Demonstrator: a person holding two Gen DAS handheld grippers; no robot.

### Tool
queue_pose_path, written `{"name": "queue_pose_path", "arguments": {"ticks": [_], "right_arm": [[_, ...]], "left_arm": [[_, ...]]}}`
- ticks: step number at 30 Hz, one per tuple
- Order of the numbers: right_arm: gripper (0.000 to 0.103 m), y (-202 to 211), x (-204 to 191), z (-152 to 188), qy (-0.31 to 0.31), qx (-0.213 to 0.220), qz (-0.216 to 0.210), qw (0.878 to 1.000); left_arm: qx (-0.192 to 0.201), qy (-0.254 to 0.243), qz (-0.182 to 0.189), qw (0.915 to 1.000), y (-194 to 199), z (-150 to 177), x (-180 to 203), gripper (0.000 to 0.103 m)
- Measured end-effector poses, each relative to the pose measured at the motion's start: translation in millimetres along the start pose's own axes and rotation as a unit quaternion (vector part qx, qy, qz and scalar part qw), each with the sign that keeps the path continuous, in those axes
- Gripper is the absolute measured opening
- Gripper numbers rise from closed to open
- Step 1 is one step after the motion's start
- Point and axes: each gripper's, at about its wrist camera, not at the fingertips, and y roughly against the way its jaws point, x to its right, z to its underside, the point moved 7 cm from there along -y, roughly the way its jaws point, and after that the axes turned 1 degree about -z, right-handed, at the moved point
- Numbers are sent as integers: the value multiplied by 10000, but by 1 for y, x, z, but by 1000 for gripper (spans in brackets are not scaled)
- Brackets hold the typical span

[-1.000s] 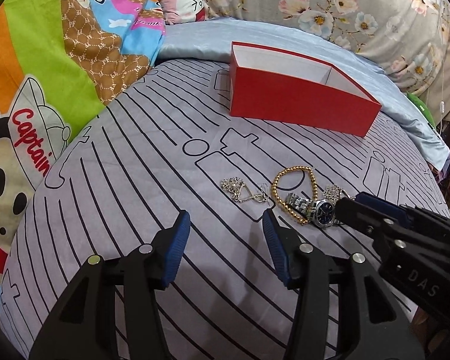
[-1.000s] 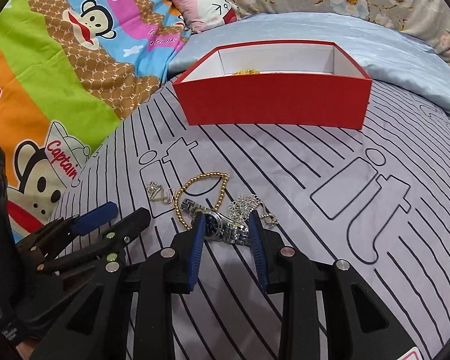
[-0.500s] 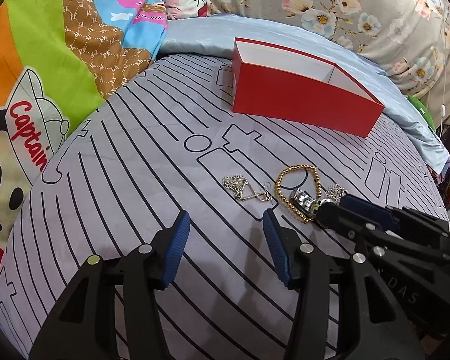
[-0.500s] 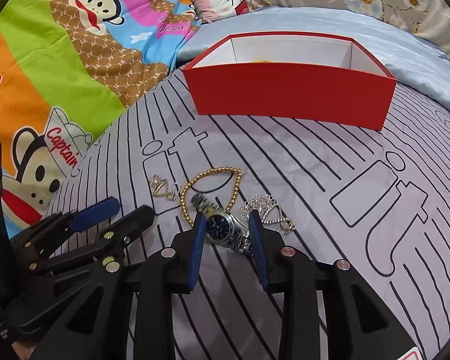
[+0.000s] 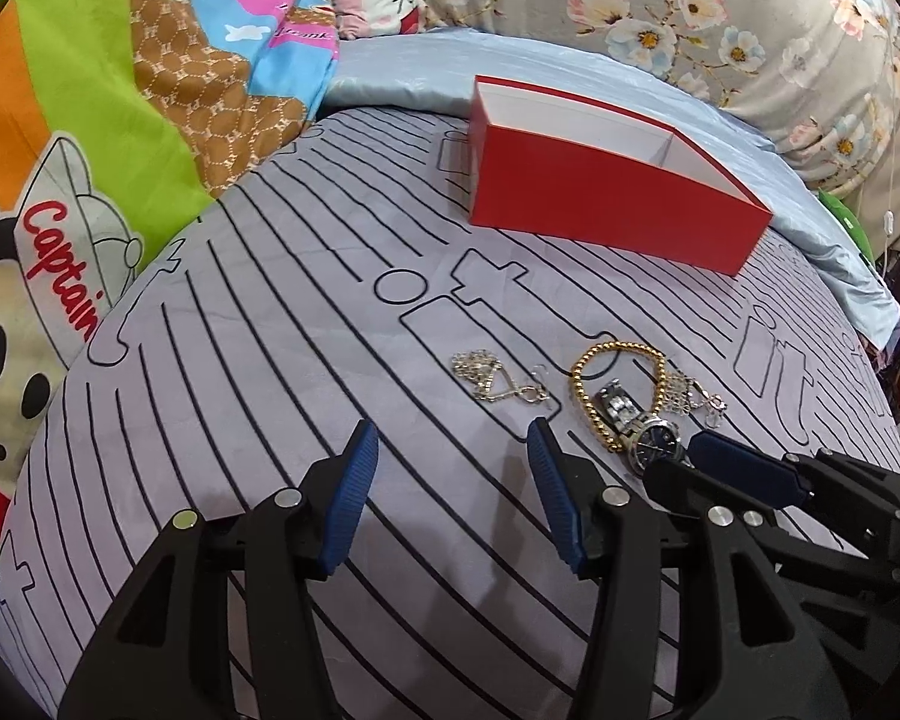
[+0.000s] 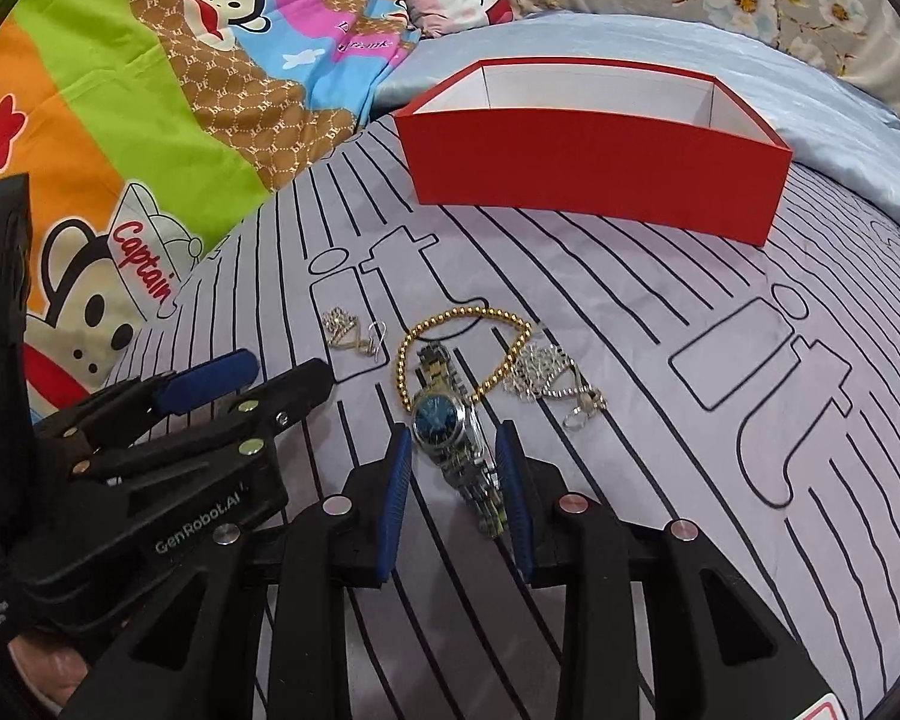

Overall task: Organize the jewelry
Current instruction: 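Lower the right tool onto the silver wristwatch band and close it, then grasp the gold bead chain with the left tool while the right tool lifts the watch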

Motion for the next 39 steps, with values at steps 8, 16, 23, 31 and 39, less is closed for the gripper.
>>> {"name": "queue_pose_path", "arguments": {"ticks": [8, 16, 23, 31, 39], "right_arm": [[28, -7, 0, -4, -4, 0, -12, 10000], [28, -4, -7, 2, 392, -1, 242, 9989], [18, -5, -5, 1, 318, 68, 343, 9989], [18, 20, 18, 7, -225, 256, 202, 9992], [18, 48, 47, 22, -632, 380, 302, 9968]], "left_arm": [[5, 87, -12, 10000, 0, -1, -5, 49], [25, 23, 24, 10000, 1, -1, 0, 50], [31, 31, 27, 10000, 1, -1, -2, 50], [141, -199, 35, 9997, 7, -2, 9, 50], [-97, -239, 612, 9978, 4, 3, 49, 49]]}}
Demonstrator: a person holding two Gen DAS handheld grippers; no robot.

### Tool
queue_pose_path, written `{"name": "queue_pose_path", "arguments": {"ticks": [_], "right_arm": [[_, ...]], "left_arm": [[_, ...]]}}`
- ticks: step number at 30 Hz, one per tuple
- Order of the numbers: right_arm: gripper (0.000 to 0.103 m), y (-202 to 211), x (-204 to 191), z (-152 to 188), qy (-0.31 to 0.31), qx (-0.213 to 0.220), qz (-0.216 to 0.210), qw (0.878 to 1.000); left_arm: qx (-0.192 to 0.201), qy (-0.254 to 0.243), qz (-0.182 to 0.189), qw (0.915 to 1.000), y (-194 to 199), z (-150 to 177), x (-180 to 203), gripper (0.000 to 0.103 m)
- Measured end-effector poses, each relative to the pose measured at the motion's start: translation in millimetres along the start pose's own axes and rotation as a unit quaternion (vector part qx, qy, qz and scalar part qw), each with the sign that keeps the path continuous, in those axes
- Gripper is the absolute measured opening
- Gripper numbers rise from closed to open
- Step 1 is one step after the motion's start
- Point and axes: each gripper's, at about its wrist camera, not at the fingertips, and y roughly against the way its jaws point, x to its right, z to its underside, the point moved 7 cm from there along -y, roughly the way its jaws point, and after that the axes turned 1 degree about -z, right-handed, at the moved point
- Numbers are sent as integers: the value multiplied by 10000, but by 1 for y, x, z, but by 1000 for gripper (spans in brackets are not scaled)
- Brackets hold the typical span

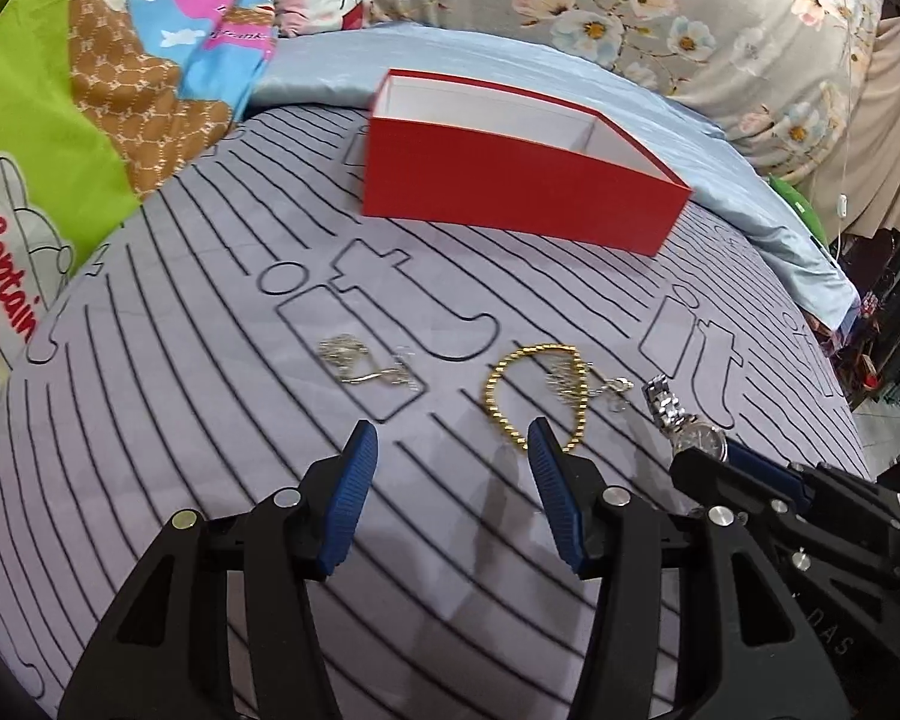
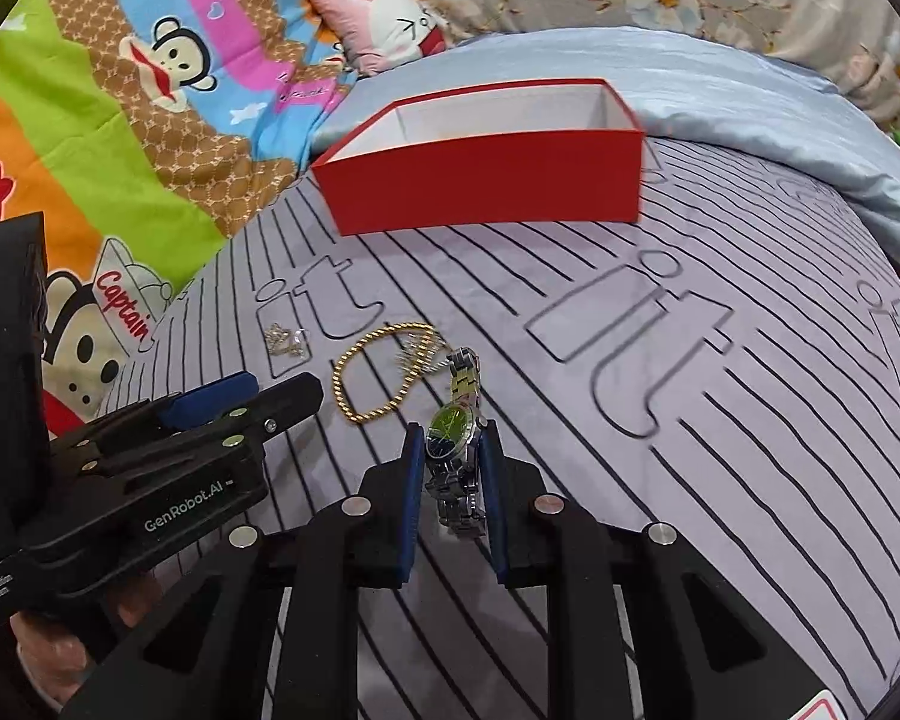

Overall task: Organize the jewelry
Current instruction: 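Grasp the gold bead chain with the left tool while the right tool lifts the watch, then carry the watch and gold chain into the red box and open both tools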

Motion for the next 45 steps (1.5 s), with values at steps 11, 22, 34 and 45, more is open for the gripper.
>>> {"name": "queue_pose_path", "arguments": {"ticks": [11, 22, 34, 45], "right_arm": [[18, 1, 18, 10, -296, -16, -61, 9995], [18, 0, 17, 12, -319, -36, -118, 9994], [18, 18, 11, -2, -236, 167, -162, 9994], [18, 34, 7, -28, -201, 427, -264, 9985]], "left_arm": [[-21, -173, -420, 9990, -15, 0, 16, 26], [-67, -191, -381, 9991, -14, 1, 16, 3], [-35, -24, -111, 9999, 13, -9, 15, 3], [314, -230, -130, 9992, 42, -42, 28, 3]]}}
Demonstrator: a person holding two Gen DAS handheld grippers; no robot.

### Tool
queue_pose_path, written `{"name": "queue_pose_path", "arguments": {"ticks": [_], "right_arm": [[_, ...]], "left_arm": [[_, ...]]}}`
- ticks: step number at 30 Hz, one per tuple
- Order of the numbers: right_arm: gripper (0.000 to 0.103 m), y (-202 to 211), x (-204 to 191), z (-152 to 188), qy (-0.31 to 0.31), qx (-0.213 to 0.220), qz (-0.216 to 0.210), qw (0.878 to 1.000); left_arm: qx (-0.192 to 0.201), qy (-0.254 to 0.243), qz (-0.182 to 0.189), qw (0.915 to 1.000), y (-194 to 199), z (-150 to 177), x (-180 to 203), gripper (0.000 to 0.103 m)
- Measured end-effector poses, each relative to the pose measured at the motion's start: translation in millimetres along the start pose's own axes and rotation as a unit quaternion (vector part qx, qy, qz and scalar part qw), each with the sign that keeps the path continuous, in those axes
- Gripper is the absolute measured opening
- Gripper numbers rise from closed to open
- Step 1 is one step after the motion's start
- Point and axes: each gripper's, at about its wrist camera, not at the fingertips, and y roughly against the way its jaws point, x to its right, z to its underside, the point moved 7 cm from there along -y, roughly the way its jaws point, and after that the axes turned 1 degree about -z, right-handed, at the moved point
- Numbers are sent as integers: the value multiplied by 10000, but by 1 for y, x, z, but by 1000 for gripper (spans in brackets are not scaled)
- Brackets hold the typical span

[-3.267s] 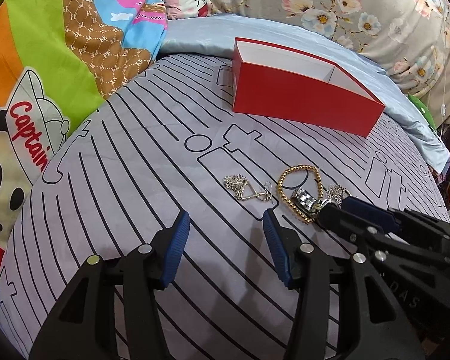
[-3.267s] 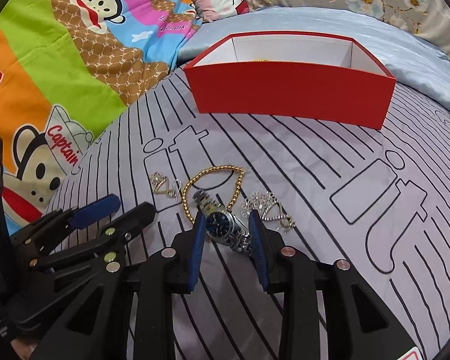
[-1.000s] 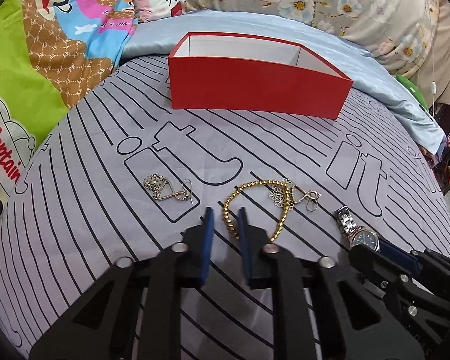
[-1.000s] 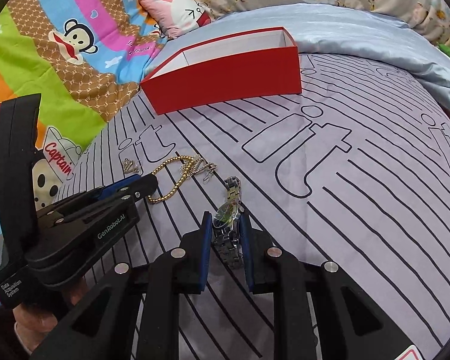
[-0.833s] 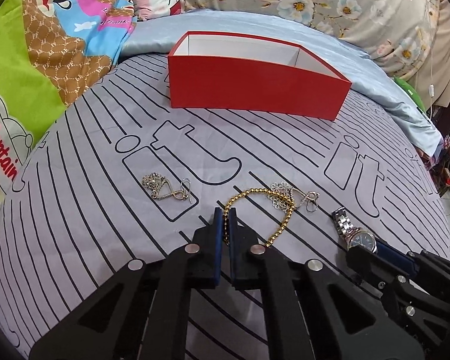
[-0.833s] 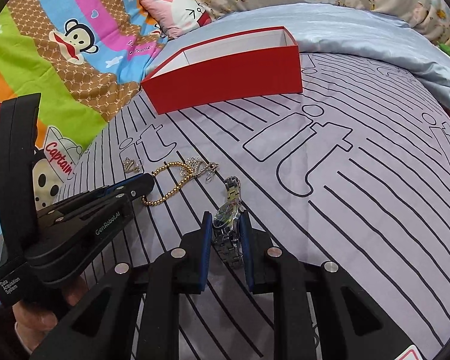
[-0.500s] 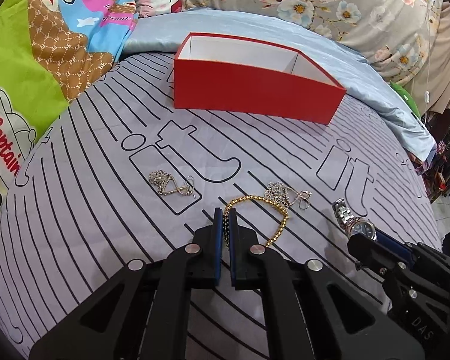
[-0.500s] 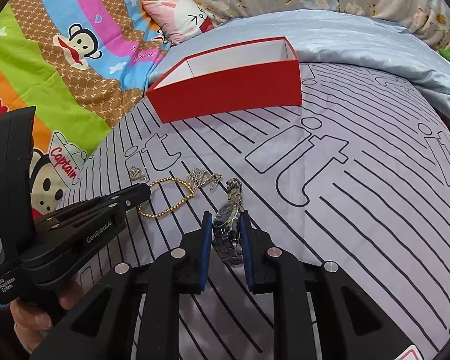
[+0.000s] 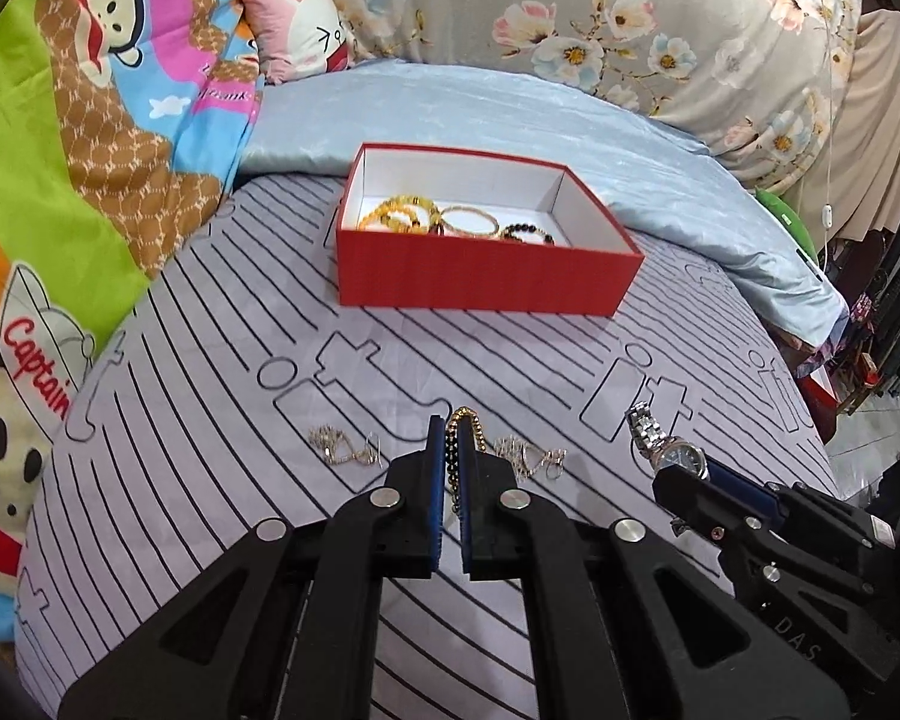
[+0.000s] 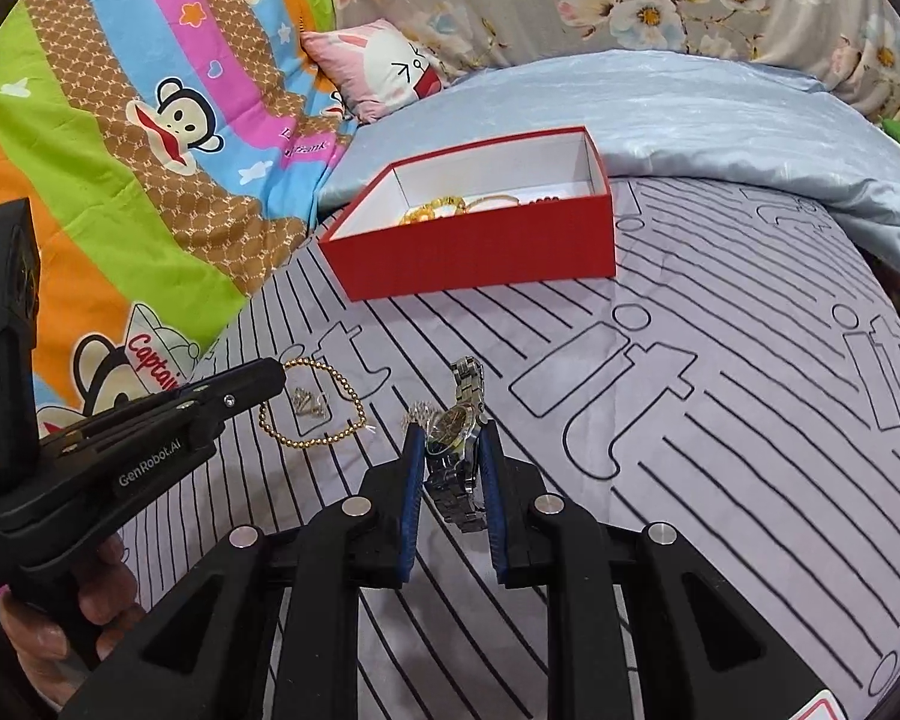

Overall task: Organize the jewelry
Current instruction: 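Carry the watch and gold chain into the red box and open both tools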

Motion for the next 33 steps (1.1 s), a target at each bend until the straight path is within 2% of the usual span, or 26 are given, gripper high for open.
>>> {"name": "queue_pose_path", "arguments": {"ticks": [7, 14, 25, 33], "right_arm": [[18, 0, -4, -23, 102, 172, -49, 9998], [18, -6, -6, -60, 230, 372, -87, 9990], [18, -40, 14, -124, 157, 522, -44, 9985], [18, -78, 28, -162, 93, 496, 6, 9987]], "left_arm": [[255, -166, -95, 9995, 4, -31, 7, 3], [513, -283, -98, 9982, 0, -66, 12, 3], [745, -273, -239, 9966, -34, -124, 9, 3], [697, -328, -343, 9964, -72, -150, 9, 3]]}}
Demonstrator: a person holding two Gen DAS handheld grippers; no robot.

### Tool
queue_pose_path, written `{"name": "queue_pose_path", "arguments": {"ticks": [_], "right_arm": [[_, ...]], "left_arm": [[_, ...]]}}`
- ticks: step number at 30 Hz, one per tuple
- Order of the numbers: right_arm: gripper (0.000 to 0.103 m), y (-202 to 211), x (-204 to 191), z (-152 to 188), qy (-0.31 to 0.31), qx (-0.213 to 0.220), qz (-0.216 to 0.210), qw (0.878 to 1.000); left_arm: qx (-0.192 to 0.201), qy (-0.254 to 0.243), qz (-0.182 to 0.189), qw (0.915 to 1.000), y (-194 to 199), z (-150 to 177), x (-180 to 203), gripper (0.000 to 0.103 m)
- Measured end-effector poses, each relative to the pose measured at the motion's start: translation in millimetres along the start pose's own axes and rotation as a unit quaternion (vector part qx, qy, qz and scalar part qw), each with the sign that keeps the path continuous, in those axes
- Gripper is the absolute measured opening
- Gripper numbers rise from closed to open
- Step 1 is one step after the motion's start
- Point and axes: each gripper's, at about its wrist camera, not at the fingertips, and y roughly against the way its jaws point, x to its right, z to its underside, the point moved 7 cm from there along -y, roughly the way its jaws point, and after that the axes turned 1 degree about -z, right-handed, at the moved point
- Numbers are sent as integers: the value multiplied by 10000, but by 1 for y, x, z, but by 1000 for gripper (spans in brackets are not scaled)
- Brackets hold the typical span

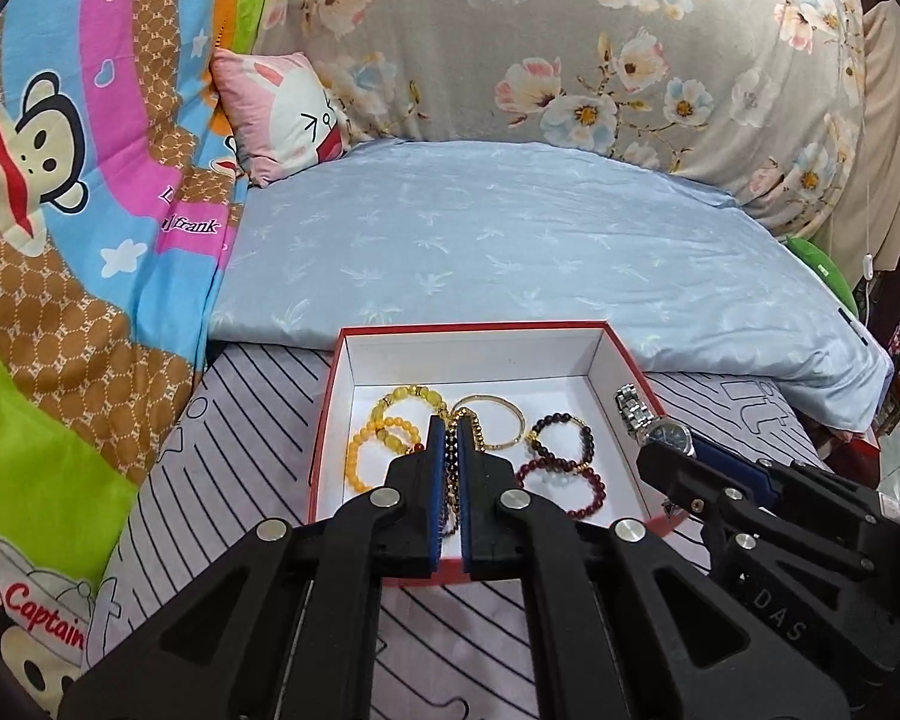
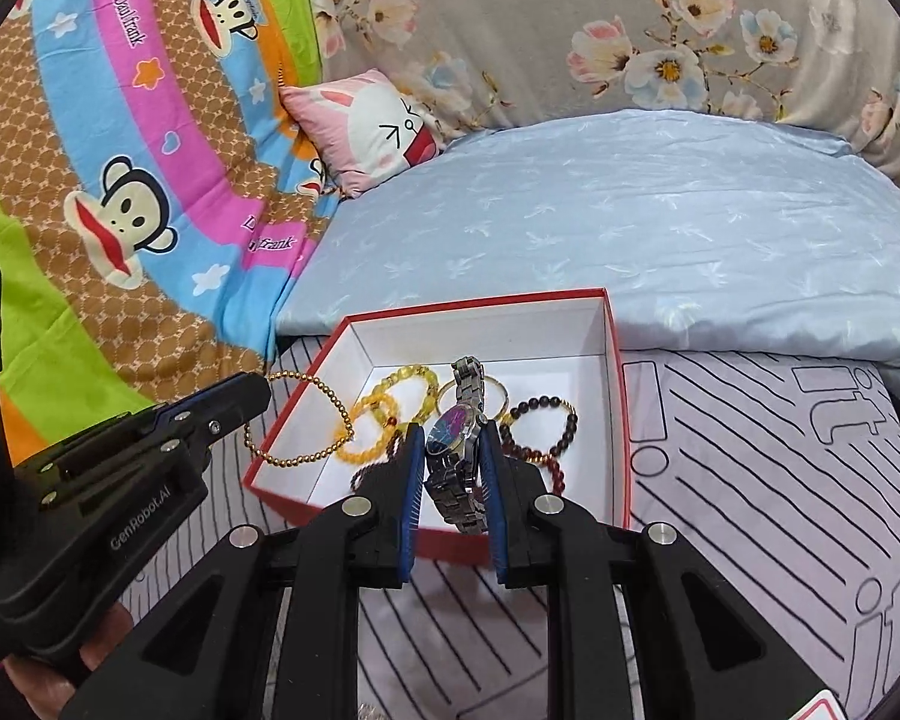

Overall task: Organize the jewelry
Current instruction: 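Carry the watch and gold chain into the red box and open both tools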

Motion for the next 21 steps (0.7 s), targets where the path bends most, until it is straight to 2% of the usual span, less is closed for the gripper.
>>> {"name": "queue_pose_path", "arguments": {"ticks": [12, 21], "right_arm": [[18, -46, 7, -5, 52, -193, 130, 9997], [18, -62, 13, -3, 56, -318, 178, 9993]], "left_arm": [[-234, -34, -119, 9996, -52, -3, 1, 3], [-377, -25, -149, 9992, -71, 2, 0, 3]]}}
